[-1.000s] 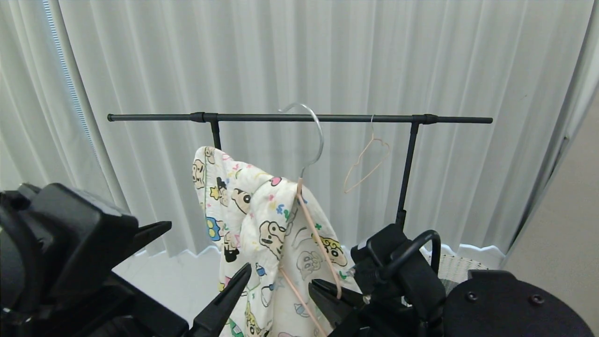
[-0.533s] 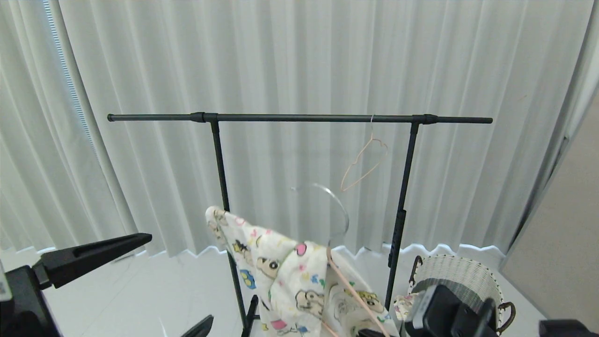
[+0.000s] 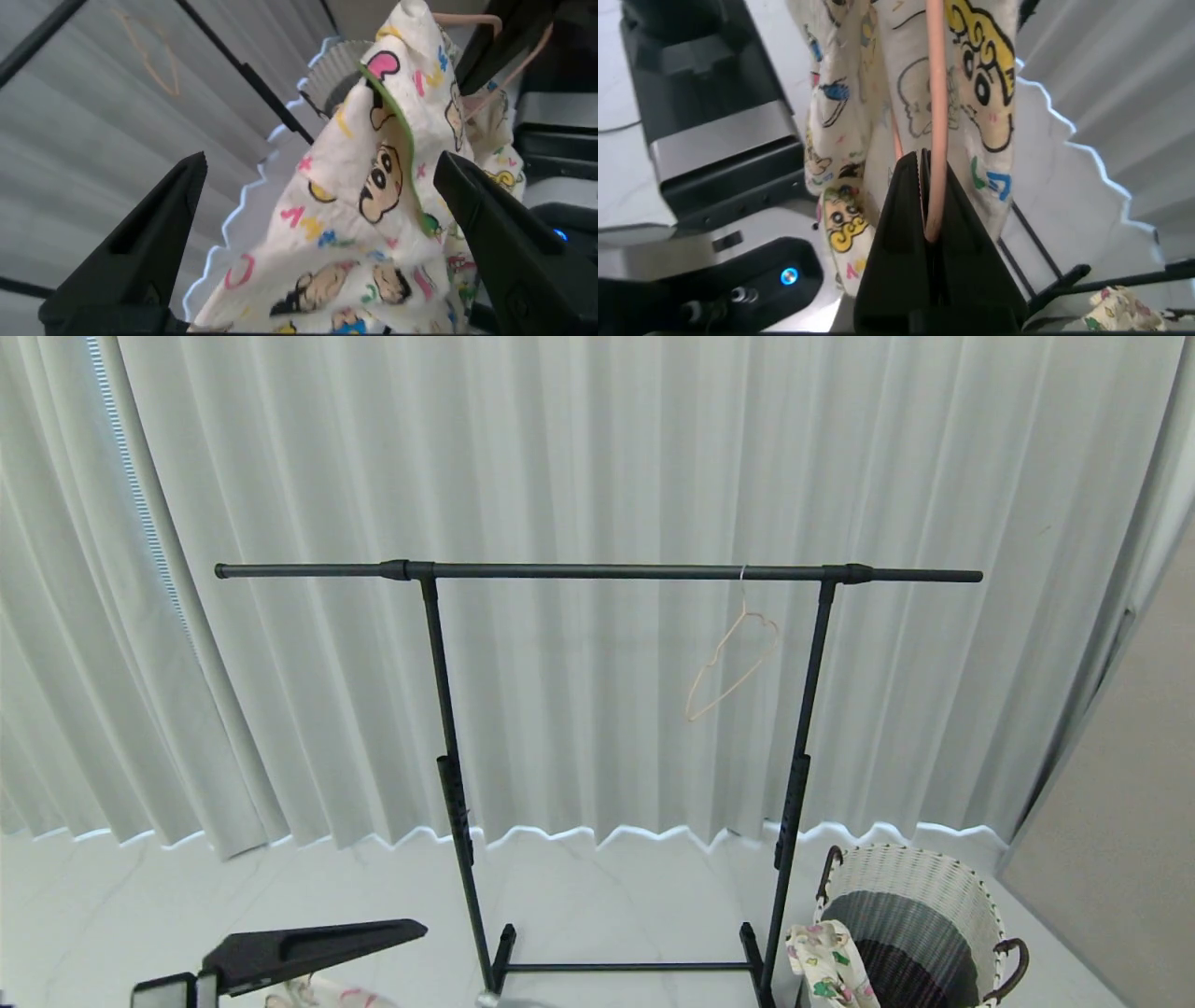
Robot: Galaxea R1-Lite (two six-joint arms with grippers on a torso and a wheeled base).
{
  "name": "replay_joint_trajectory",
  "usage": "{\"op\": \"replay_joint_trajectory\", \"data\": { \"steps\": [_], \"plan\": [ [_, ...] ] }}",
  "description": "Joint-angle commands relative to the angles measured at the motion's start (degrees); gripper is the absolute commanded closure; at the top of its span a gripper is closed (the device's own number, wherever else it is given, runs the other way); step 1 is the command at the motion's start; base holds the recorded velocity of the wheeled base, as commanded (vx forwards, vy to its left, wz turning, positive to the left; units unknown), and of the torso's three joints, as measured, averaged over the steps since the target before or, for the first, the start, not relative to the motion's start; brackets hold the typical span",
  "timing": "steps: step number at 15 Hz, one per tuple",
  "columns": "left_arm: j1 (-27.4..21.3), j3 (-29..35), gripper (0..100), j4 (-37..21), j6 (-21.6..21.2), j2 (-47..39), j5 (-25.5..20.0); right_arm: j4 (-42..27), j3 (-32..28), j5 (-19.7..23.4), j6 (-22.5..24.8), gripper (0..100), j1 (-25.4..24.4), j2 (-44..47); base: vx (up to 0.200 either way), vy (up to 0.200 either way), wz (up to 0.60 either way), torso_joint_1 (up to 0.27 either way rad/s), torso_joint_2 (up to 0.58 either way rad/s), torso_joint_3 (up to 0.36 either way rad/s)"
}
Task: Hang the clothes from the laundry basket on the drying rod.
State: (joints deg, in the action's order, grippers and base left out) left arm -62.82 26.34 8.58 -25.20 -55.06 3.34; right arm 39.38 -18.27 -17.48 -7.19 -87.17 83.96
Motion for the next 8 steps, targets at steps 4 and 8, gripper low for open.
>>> {"op": "replay_joint_trajectory", "data": {
  "steps": [4,8],
  "plan": [
    [-5.3,-4.4,0,0.0,0.0,-4.4,-1.5,-0.1,-0.9,0.0,-0.1,100,-2.9,3.1,0.000,0.000,0.00,0.000,0.00,0.000],
    [-4.9,-5.2,0,0.0,0.4,-5.0,-1.5,-0.5,-1.7,0.1,0.0,100,-3.3,3.1,0.000,0.000,0.00,0.000,0.00,0.000]
  ]
}}
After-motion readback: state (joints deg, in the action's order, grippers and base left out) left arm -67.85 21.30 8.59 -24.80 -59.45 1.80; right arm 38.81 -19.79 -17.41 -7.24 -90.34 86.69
